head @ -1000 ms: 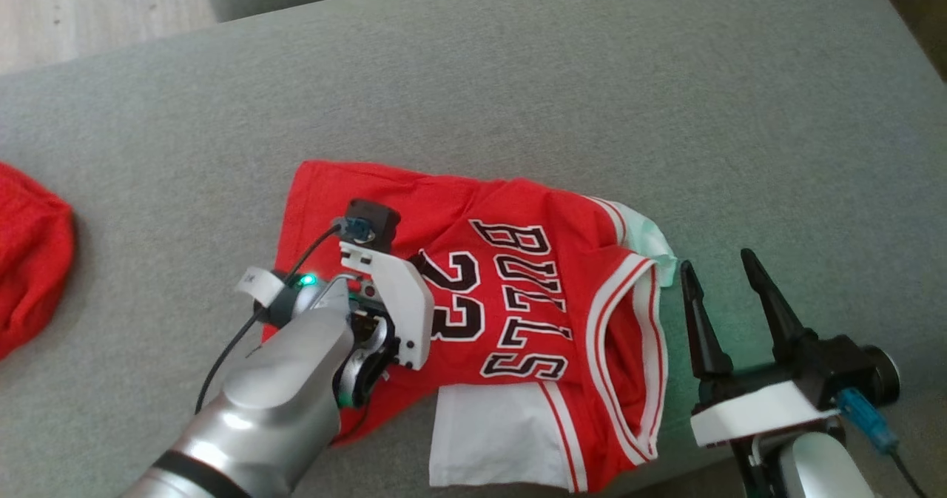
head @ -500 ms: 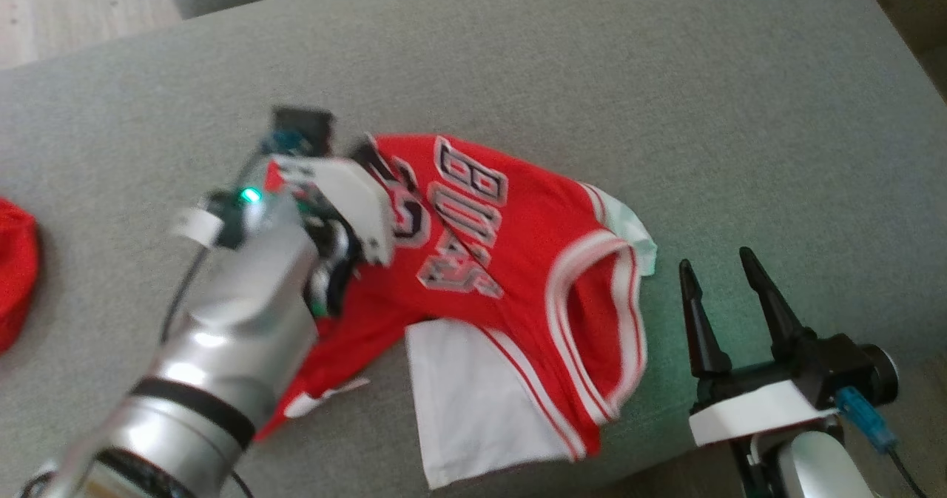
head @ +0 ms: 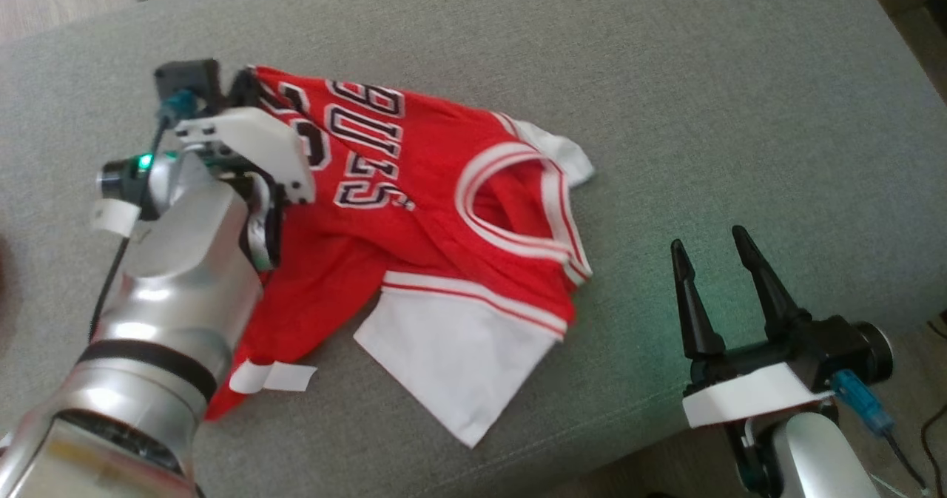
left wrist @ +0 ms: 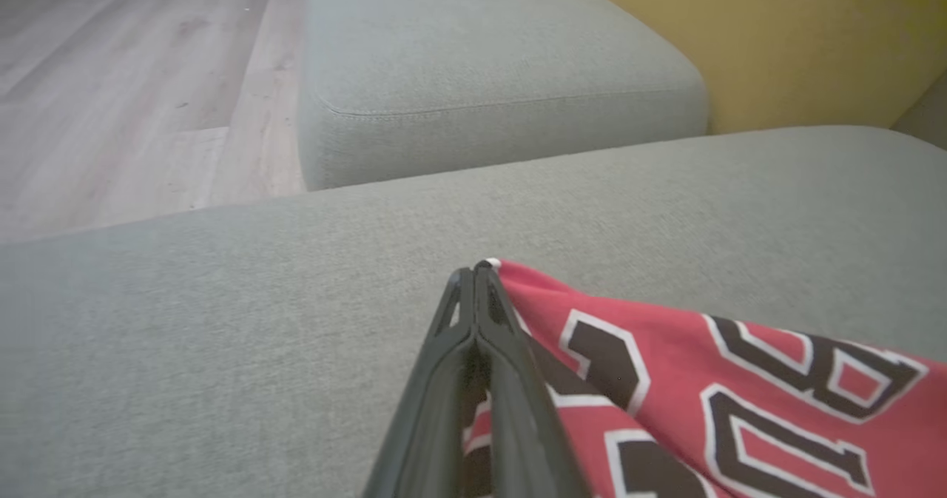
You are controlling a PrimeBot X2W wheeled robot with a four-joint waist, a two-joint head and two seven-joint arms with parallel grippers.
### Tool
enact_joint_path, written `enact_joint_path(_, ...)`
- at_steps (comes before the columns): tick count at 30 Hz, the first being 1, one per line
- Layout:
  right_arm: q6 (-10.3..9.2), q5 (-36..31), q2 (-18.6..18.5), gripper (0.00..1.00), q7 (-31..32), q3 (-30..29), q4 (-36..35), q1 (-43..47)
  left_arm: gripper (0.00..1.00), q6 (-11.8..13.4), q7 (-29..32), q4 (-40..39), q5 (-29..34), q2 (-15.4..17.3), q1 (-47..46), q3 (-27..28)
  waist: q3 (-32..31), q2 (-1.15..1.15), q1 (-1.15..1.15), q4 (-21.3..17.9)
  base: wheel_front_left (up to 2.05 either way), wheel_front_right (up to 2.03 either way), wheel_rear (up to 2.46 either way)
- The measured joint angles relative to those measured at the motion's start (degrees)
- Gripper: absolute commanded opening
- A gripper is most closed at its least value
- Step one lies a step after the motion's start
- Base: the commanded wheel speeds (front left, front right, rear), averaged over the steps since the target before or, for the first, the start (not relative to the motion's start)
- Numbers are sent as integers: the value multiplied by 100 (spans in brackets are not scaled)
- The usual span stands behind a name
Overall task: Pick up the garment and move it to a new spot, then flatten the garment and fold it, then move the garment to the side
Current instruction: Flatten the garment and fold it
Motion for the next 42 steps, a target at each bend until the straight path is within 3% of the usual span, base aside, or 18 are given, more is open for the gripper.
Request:
enact_joint_path(2, 0, 1, 0, 100, 0, -4, 5, 1, 0, 91, -41, 63, 13, 11, -52, 90, -14, 0, 0, 17, 0, 0, 0)
enact_joint_path(3, 0, 1, -1, 100, 0, -11, 13, 1, 25, 35, -78, 62, 15, 5, -57, 118, -30, 0, 0, 33, 0, 0, 0)
enact_joint_path(4, 0, 1, 0, 100, 0, -8, 19, 1, 74, -56, -80, 80, 19, -9, -55, 115, -46, 0, 0, 52, 0, 0, 0)
enact_joint_path(5, 0, 1, 0, 100, 0, -9, 24, 2, 100, -134, -84, 94, 24, -26, -49, 119, -61, 0, 0, 73, 0, 0, 0)
enact_joint_path(8, 0, 1, 0, 100, 0, -12, 32, 2, 100, -198, -85, 65, 25, -67, -34, 196, -108, 0, 0, 116, 0, 0, 0)
enact_joint_path(12, 1, 4, 0, 100, 0, -55, 35, 14, 100, -249, -87, -694, 145, -71, 119, 538, -254, 0, 0, 209, 0, 0, 0)
enact_joint_path(18, 0, 2, -1, 100, 0, -263, 56, 233, 100, -226, -88, -2309, 506, -20, 1582, 1005, -595, 0, -1, 413, 0, 0, 0)
enact_joint_path(24, 0, 1, 0, 100, 1, -392, 56, 683, 100, 127, -87, -3552, 846, 389, 3399, 1147, -896, 0, -1, 740, 0, 0, 0)
enact_joint_path(27, 0, 1, 0, 100, 0, -431, 47, 783, 100, 430, -87, -4177, 861, 583, 4322, 1205, -1053, 0, -1, 973, 0, 0, 0)
enact_joint_path(30, 0, 1, 0, 100, 0, -419, 23, 790, 100, 573, -78, -4457, 856, 691, 4835, 1271, -1116, 0, -1, 1136, 0, 0, 0)
enact_joint_path(35, 0, -1, 0, 100, 0, -355, 16, 793, 100, 554, 287, -4614, 832, 1018, 5204, 1167, -1129, 0, -1, 1311, 0, 0, 0)
enact_joint_path(42, 0, -9, 0, 100, 1, -323, 18, 774, 100, 202, 856, -4446, 818, 1252, 5172, 793, -996, 0, -1, 1310, 0, 0, 0)
